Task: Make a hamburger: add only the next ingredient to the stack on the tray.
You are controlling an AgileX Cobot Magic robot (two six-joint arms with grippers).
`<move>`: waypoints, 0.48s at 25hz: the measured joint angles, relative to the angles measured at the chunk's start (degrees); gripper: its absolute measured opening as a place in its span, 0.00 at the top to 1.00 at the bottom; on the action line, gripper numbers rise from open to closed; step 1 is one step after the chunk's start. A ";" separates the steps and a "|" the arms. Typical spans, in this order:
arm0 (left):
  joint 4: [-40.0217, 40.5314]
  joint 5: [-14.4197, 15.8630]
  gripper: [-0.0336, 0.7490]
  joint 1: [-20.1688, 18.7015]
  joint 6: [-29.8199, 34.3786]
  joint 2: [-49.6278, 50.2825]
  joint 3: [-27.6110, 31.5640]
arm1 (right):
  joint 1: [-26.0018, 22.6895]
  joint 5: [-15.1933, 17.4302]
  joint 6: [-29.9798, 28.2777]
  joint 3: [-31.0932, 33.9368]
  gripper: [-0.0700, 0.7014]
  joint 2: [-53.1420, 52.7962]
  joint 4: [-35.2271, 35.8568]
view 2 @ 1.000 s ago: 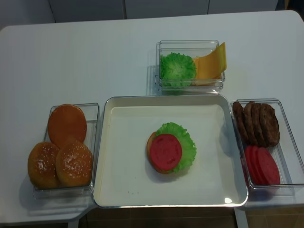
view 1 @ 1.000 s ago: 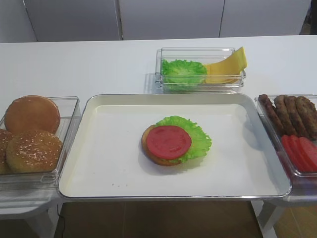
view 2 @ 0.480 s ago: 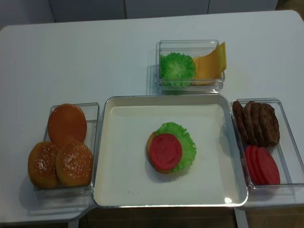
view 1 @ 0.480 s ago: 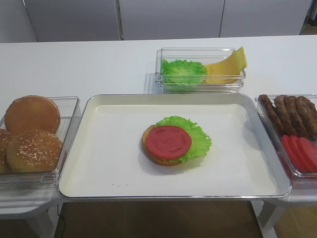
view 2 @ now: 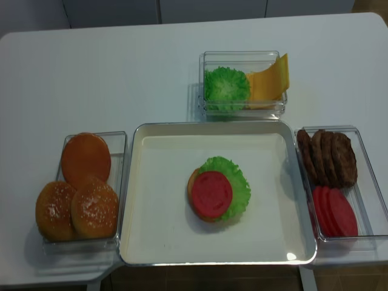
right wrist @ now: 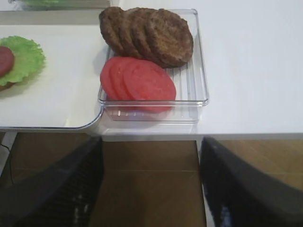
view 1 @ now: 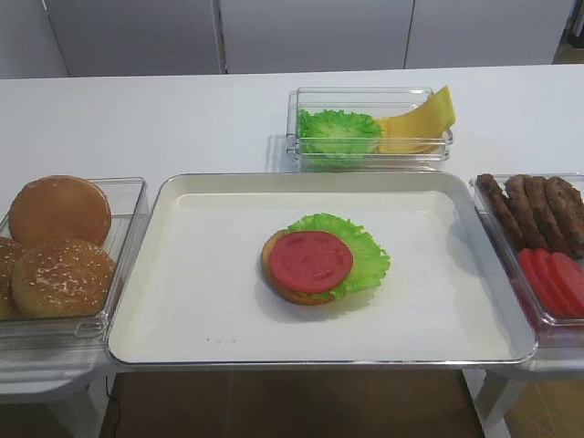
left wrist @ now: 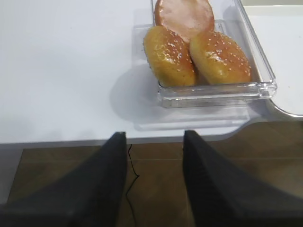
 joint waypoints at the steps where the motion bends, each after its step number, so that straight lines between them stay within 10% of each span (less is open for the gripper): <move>1: 0.00 0.00 0.58 0.00 0.00 0.00 0.00 | 0.00 0.00 0.00 0.25 0.29 0.00 0.00; 12: 0.00 0.00 0.58 0.00 0.00 0.00 0.00 | 0.00 -0.11 -0.47 0.48 0.34 0.00 -0.80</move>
